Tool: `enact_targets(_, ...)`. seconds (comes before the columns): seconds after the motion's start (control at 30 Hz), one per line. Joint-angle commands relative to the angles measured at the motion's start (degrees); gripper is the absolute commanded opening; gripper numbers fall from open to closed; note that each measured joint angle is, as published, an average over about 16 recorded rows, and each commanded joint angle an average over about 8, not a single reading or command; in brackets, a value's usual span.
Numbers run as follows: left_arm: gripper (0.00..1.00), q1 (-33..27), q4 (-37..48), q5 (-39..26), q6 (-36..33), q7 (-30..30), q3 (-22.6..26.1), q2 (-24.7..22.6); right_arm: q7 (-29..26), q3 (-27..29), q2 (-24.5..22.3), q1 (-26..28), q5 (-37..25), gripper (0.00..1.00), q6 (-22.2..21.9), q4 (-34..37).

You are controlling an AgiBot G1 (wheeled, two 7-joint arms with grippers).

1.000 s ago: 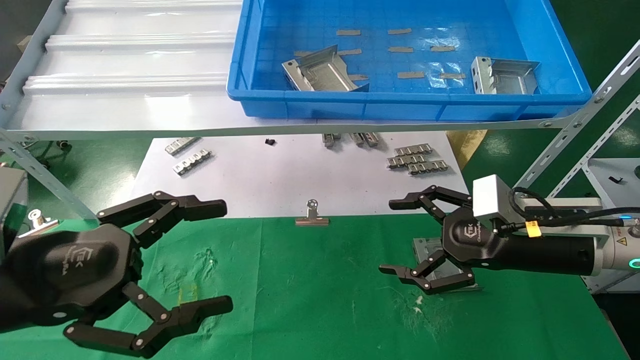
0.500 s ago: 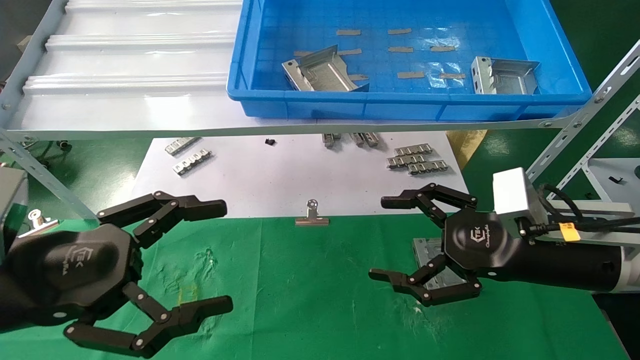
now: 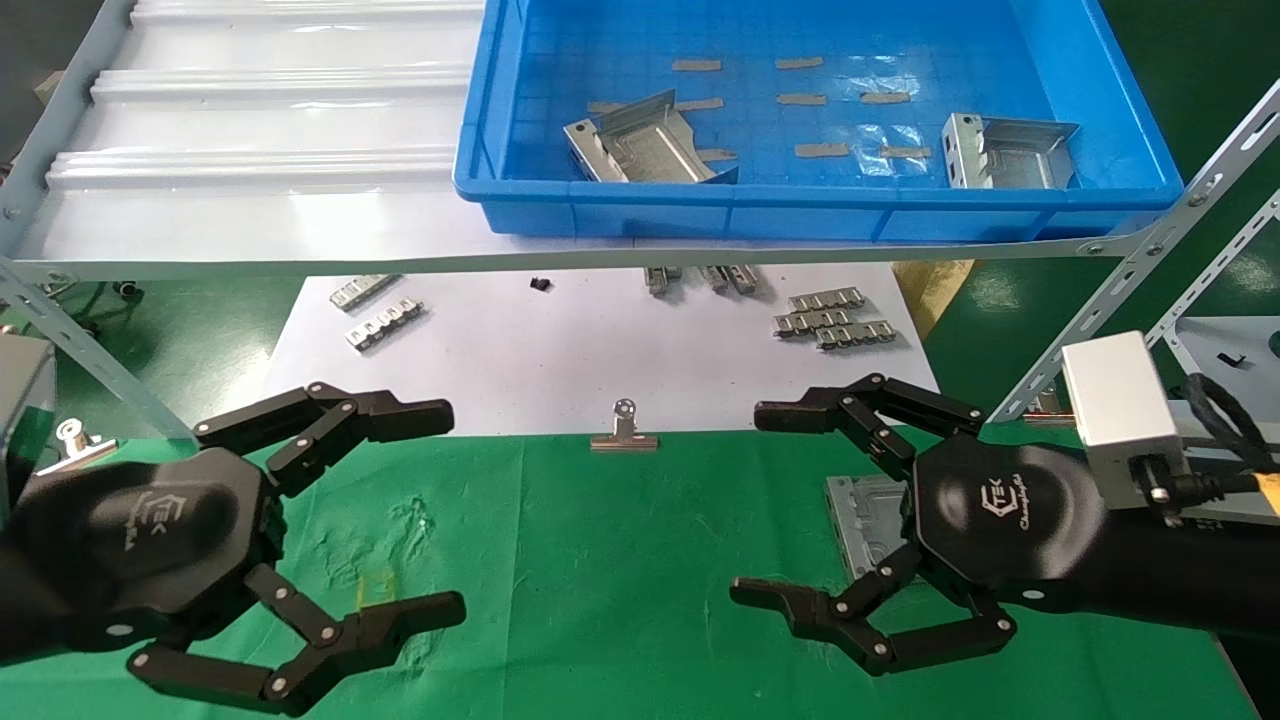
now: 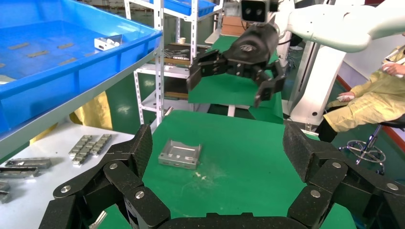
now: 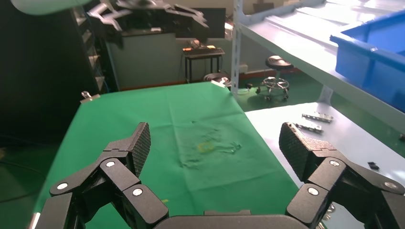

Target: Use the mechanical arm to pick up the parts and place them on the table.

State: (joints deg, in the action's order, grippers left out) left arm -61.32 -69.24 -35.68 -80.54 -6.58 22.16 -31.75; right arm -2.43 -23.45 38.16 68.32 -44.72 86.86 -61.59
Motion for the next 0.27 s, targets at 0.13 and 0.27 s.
enact_targets(0.13,1.00,0.0,0.0,0.0,0.0,0.0,0.0,0.0,-3.8,3.4,-1.4,-3.1,1.3,1.00,-0.5,-5.5)
enact_targets(0.27,1.00,0.0,0.0,0.0,0.0,0.0,0.0,0.0,-5.7,5.1,-2.2,-4.7,2.0,1.00,-0.8,-8.3)
